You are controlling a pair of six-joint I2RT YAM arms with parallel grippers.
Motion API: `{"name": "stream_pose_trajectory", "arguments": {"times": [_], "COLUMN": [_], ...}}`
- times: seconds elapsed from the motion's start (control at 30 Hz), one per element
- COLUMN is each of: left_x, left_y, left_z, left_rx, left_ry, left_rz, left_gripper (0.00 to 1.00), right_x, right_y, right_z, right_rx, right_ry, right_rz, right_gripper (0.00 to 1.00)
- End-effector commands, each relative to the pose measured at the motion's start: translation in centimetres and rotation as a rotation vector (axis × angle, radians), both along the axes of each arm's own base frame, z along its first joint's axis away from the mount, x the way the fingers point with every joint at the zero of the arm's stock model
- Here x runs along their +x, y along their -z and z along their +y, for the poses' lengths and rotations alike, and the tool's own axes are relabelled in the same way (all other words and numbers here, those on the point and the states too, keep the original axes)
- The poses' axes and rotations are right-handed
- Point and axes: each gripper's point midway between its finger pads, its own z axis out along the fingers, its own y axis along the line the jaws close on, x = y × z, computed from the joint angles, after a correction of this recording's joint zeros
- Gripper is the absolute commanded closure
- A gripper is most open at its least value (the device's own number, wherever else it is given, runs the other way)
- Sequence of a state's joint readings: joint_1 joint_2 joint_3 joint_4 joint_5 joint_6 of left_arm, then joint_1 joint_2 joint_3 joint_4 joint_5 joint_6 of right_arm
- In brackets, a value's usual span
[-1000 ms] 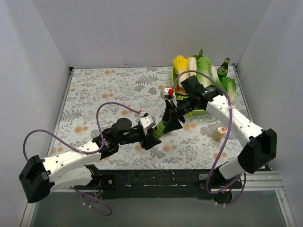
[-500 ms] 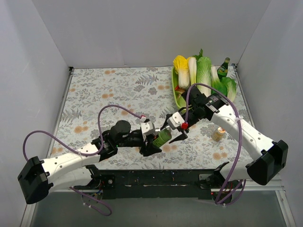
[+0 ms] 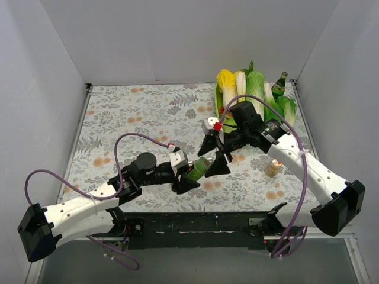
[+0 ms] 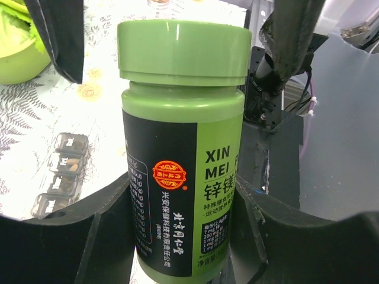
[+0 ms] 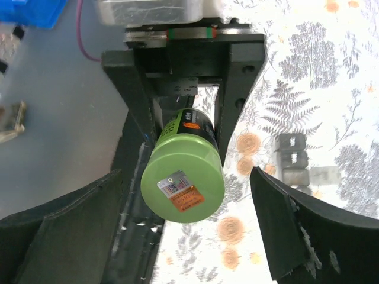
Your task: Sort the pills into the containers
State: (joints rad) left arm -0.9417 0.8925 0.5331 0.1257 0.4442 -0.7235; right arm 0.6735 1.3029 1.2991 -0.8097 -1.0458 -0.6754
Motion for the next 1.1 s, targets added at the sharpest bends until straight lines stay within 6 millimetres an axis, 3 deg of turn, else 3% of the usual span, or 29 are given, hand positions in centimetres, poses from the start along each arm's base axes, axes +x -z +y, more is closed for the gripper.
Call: {"name": "stream_pose_trajectory", "arguments": {"times": [0.0,0.23,0.47,0.57,0.6,0.7,0.87,1.0,1.07], "left_x": [0.9,1.6,2.0,2.0,2.0,2.0,1.2,0.2,-0.4], "left_y": [-0.5,-0.6,-0.8,-0.6,-0.5,-0.7,-0.2,-0.3,-0.4], "left_z": [0.5,0.7,0.9,0.9,0.9,1.1,1.3,1.3,1.3], "left_rx": [-0.021,-0.025,-0.036,-0.031,-0.029,-0.034,-0.024,-0.019,-0.02], "left_ry": [-0.067,-0.111,-0.144,-0.146,-0.146,-0.15,-0.102,-0.036,-0.003], "left_rz": [-0.005,-0.01,-0.004,0.005,0.007,0.001,-0.031,-0.065,-0.08], "left_gripper": [1.0,1.0,1.0,1.0,1.0,1.0,1.0,1.0,1.0], "right_x": [1.8,3.0,3.4,3.0,2.6,1.5,-1.0,-2.7,-2.3], "right_y": [-1.0,-0.5,1.4,1.3,0.9,0.4,-1.5,-2.0,-1.7], "right_z": [0.8,1.4,1.1,1.6,1.7,1.9,2.1,1.8,2.1], "right_rx": [-0.067,-0.117,-0.193,-0.181,-0.168,-0.147,-0.053,0.064,0.131], "right_ry": [0.297,0.4,0.465,0.428,0.398,0.304,0.073,-0.129,-0.198], "right_rz": [0.265,0.366,0.399,0.412,0.416,0.434,0.291,-0.025,-0.226], "right_gripper": [0.06,0.05,0.09,0.27,0.48,0.69,0.78,0.81,0.83]}}
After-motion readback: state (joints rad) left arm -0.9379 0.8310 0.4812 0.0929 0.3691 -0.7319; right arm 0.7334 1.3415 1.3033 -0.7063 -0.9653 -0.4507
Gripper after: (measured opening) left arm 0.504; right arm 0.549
